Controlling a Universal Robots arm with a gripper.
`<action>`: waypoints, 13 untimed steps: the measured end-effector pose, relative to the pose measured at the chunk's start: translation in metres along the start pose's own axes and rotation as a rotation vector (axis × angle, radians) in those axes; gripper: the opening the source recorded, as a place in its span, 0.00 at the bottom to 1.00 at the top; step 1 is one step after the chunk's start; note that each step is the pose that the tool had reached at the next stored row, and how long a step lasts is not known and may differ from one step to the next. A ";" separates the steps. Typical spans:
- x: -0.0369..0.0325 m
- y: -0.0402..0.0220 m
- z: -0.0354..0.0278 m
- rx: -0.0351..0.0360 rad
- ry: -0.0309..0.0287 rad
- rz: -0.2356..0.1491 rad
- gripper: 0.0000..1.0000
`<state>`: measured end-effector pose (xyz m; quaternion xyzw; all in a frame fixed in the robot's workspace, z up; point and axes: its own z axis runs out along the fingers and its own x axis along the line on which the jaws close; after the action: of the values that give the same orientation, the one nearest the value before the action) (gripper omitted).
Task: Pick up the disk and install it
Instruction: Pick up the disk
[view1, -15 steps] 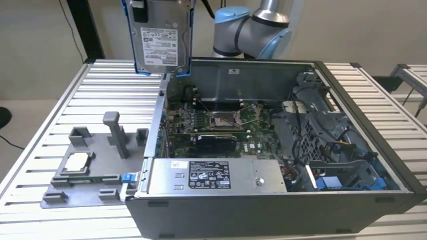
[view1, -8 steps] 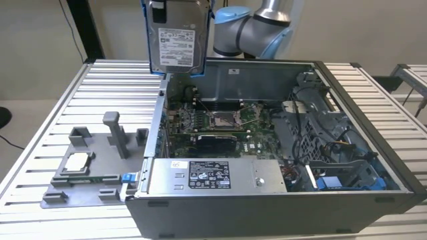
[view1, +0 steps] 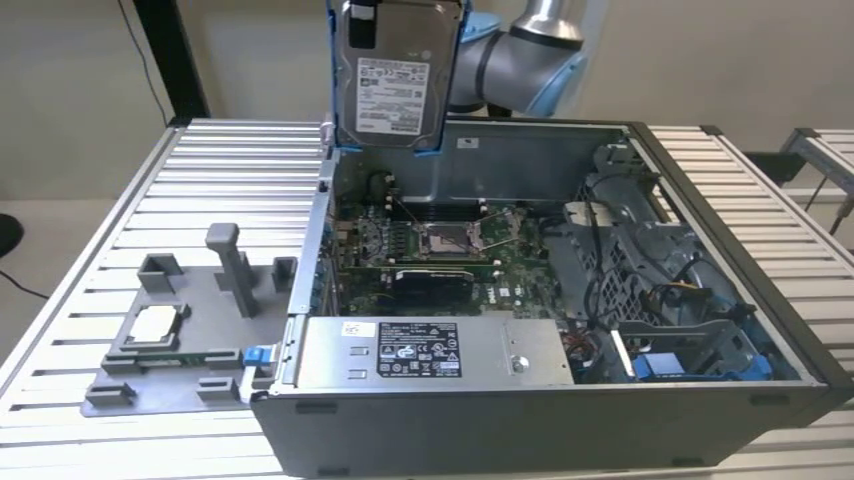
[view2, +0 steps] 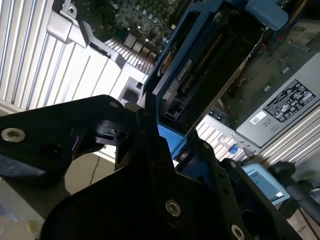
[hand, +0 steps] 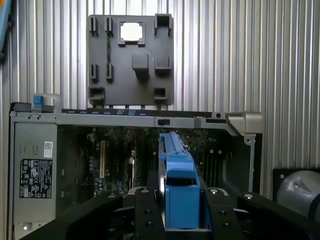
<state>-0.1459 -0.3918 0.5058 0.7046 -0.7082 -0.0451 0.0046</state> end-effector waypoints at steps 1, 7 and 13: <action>0.0005 -0.0045 -0.0004 -0.0008 0.0000 0.000 0.00; 0.0039 -0.0317 -0.0025 -0.0055 0.0000 0.000 0.00; 0.0077 -0.0589 -0.0047 -0.0097 0.0001 0.001 0.00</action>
<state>-0.0868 -0.4000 0.5058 0.7044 -0.7081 -0.0485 0.0081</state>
